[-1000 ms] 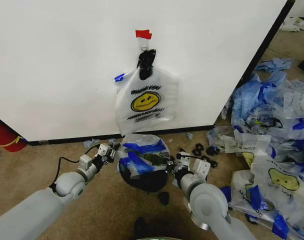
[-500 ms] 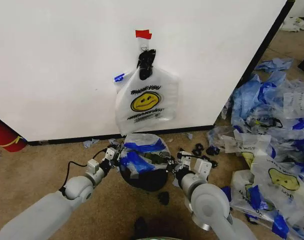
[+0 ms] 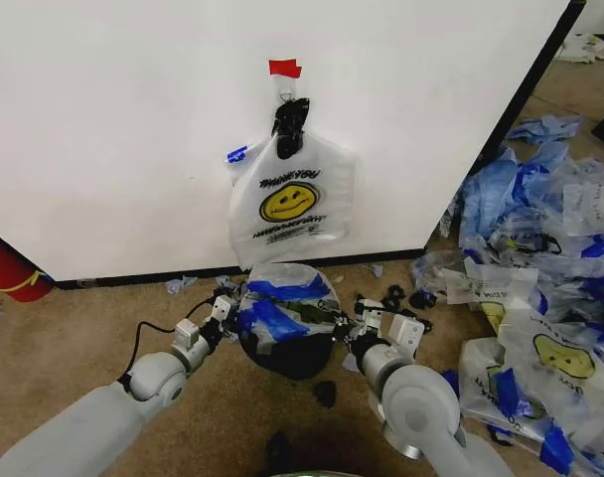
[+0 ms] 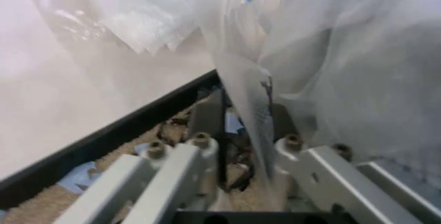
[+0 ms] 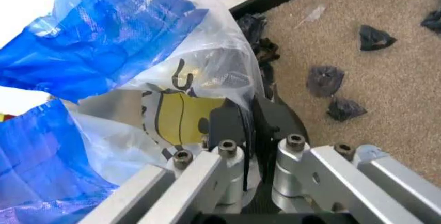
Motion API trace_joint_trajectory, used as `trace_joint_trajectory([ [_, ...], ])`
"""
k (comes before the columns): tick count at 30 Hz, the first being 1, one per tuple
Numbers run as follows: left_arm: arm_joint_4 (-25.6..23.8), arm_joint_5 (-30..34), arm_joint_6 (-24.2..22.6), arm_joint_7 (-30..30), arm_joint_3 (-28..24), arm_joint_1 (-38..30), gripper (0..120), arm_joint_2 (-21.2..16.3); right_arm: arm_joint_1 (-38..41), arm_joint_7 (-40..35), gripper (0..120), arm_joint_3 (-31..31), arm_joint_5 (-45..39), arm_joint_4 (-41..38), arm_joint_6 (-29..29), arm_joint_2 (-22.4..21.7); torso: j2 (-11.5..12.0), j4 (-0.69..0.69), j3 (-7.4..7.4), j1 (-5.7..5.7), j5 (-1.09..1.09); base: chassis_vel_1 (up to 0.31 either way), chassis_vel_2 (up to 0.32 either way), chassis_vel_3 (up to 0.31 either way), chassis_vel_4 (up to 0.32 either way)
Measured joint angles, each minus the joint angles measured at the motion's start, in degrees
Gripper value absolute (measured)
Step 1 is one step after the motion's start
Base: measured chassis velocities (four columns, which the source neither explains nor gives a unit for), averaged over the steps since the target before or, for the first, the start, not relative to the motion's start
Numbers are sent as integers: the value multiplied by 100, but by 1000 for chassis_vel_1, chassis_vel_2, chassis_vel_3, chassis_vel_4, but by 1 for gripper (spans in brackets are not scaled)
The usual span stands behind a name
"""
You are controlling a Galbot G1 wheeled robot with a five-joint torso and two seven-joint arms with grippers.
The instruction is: Pick up the garbage bag from the wall and place it over the trash bin.
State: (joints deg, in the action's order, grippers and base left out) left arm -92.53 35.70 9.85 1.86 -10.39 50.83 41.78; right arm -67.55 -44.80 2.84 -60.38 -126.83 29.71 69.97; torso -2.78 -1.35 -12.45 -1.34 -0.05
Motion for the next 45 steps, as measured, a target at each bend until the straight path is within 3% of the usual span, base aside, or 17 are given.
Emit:
trace_joint_trajectory([
  [10,-92,-39,39,35,168,97,53,-208,-119,91,0,23,72,-84,-14,-28,0,0,0,0,-1,0,0,0,0],
  [11,-126,12,57,101,229,135,61,-262,-157,111,0,30,104,-97,-18,-35,0,0,0,0,-1,0,0,0,0],
  [13,-133,27,66,133,252,149,65,-284,-174,120,0,31,118,-102,-20,-35,0,0,0,0,-1,0,0,0,0],
  [17,-90,85,187,351,399,194,84,-376,-229,151,0,19,161,-140,-27,-25,0,0,0,0,0,0,0,0,0],
  [21,23,95,287,506,469,199,95,-392,-227,165,0,5,163,-162,-27,-21,0,0,0,0,-1,0,0,0,0],
  [34,802,-81,749,1024,574,104,100,-199,-336,214,0,83,169,-309,-48,-105,0,0,0,0,-1,0,0,0,0],
  [45,974,-64,953,1333,813,148,100,-316,-421,281,0,118,227,-386,-69,-166,0,0,0,0,-1,0,0,0,0],
])
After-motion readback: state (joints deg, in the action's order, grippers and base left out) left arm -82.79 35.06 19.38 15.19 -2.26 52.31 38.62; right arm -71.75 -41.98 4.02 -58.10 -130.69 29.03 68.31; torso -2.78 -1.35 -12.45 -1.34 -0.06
